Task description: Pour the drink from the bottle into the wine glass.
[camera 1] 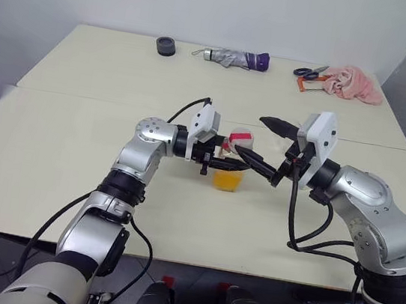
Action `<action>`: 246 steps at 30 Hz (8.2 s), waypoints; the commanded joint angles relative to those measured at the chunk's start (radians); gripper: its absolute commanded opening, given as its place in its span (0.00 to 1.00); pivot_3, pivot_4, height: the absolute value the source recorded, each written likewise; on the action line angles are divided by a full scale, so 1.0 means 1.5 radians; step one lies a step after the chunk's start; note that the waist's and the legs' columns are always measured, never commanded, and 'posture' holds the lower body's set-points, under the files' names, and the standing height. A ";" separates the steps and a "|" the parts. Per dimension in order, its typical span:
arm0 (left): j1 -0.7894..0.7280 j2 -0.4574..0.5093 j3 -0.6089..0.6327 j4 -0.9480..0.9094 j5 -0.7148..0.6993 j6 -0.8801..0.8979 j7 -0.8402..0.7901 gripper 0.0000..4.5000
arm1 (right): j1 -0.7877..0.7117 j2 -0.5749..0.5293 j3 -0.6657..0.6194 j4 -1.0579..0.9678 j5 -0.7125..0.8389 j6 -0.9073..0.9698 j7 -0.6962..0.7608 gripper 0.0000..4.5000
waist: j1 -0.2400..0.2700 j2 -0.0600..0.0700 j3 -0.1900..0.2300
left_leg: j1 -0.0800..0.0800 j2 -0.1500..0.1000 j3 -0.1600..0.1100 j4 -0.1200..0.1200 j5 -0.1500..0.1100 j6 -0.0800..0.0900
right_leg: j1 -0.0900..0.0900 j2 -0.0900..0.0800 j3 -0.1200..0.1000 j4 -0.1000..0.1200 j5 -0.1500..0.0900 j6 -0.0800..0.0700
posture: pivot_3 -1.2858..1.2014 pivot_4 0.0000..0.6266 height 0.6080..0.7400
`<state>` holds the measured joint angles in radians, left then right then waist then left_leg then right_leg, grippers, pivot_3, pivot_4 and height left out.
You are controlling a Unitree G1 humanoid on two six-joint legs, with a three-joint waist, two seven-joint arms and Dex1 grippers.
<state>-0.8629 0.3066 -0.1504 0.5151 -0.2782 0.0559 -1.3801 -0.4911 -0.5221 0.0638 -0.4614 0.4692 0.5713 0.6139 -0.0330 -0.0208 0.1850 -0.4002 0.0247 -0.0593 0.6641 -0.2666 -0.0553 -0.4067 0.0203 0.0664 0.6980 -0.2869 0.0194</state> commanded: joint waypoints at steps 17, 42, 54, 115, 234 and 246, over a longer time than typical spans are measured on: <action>-0.018 0.002 0.014 -0.032 -0.013 -0.010 0.004 0.39 | 0.001 0.016 0.002 -0.011 -0.012 -0.012 0.011 0.94 | 0.000 0.000 0.000 | 0.000 0.000 0.000 0.000 0.000 0.000 | 0.000 0.000 0.000 0.000 0.000 0.000 | 0.52 0.24 1.00; -0.013 0.003 0.013 -0.037 -0.014 -0.007 0.006 0.39 | -0.001 0.030 -0.006 -0.017 0.031 0.018 0.013 0.81 | 0.000 0.000 0.000 | 0.000 0.000 0.000 0.000 0.000 0.000 | 0.000 0.000 0.000 0.000 0.000 0.000 | 0.52 0.24 1.00; -0.013 0.004 0.011 -0.038 -0.014 -0.006 0.003 0.39 | -0.002 0.037 -0.005 -0.023 0.024 0.004 0.010 0.41 | 0.000 0.000 0.000 | 0.000 0.000 0.000 0.000 0.000 0.000 | 0.000 0.000 0.000 0.000 0.000 0.000 | 0.52 0.24 1.00; 0.043 0.076 0.193 -0.130 -0.052 0.061 0.271 0.39 | 0.322 -0.074 -0.082 -0.100 0.003 -0.028 0.053 1.00 | -0.017 0.000 0.000 | 0.002 0.002 0.002 0.000 0.000 0.000 | 0.001 0.002 0.003 0.000 0.000 0.001 | 0.52 0.24 1.00; 0.331 0.229 0.015 -0.481 -0.091 0.134 0.114 1.00 | -0.533 -0.048 0.250 0.987 -0.315 0.245 0.323 0.87 | -0.016 0.002 0.001 | 0.000 0.001 0.003 -0.002 0.000 0.000 | -0.002 -0.002 0.002 -0.001 0.000 0.000 | 0.52 0.24 1.00; 0.342 0.220 0.000 -0.482 -0.076 0.119 0.116 1.00 | -0.569 -0.026 0.223 1.046 -0.360 0.222 0.381 0.03 | -0.017 0.002 0.001 | 0.001 0.001 0.003 -0.002 0.000 0.000 | -0.002 -0.003 0.002 0.000 0.000 0.000 | 0.52 0.24 1.00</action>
<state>-0.3502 0.6405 -0.1521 -0.1798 -0.3931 0.2528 -1.2090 -1.3071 -0.5557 0.4224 1.1088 -0.0629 0.9071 1.1649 -0.0578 -0.0171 0.1868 -0.3995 0.0260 -0.0549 0.6615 -0.2667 -0.0552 -0.4091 0.0165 0.0694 0.6976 -0.2863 0.0191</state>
